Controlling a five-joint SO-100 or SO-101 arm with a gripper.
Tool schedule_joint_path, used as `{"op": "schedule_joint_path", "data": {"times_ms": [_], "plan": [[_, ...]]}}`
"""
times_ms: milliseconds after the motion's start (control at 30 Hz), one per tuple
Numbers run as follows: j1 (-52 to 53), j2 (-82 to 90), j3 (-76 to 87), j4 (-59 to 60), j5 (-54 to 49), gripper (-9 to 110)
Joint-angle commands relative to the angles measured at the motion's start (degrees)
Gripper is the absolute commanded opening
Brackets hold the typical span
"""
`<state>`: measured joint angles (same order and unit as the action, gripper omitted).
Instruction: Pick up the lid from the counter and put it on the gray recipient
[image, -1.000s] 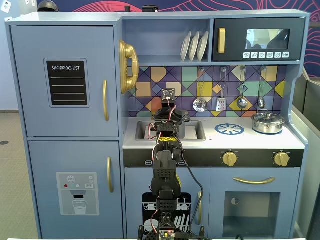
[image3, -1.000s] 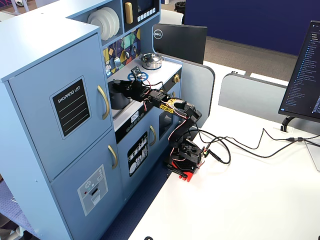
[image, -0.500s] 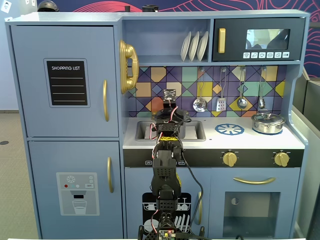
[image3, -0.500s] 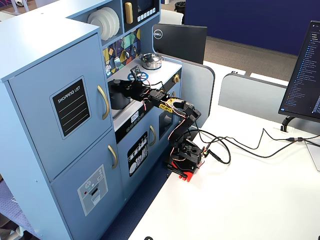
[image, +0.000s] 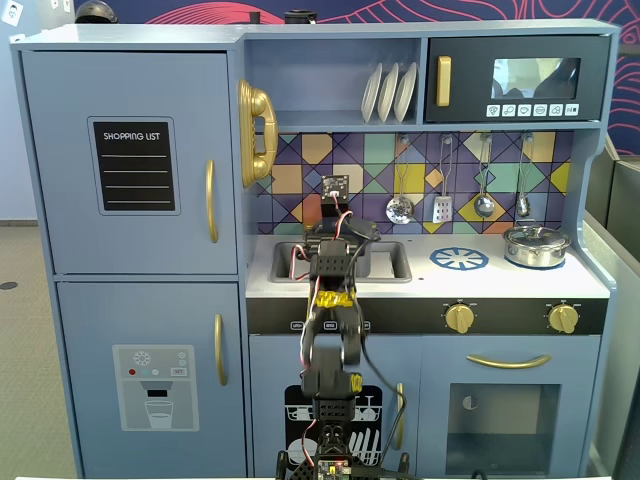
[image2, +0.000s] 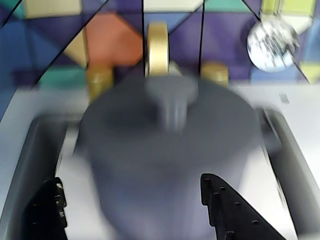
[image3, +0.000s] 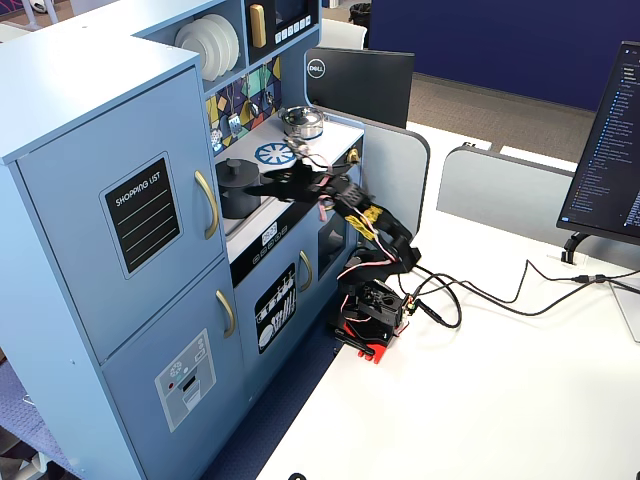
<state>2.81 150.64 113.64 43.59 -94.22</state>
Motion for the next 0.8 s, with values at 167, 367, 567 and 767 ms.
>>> {"op": "schedule_joint_path", "data": {"times_ms": [167,367,567,767], "plan": [[2.02,22.68,17.05,20.13,3.16,11],[3.96,26.98,41.75,16.61,1.05,6],[1.41,28.65,54.49,15.82,9.67,3],[-0.62,30.41,58.27,24.52,9.32,0]]}}
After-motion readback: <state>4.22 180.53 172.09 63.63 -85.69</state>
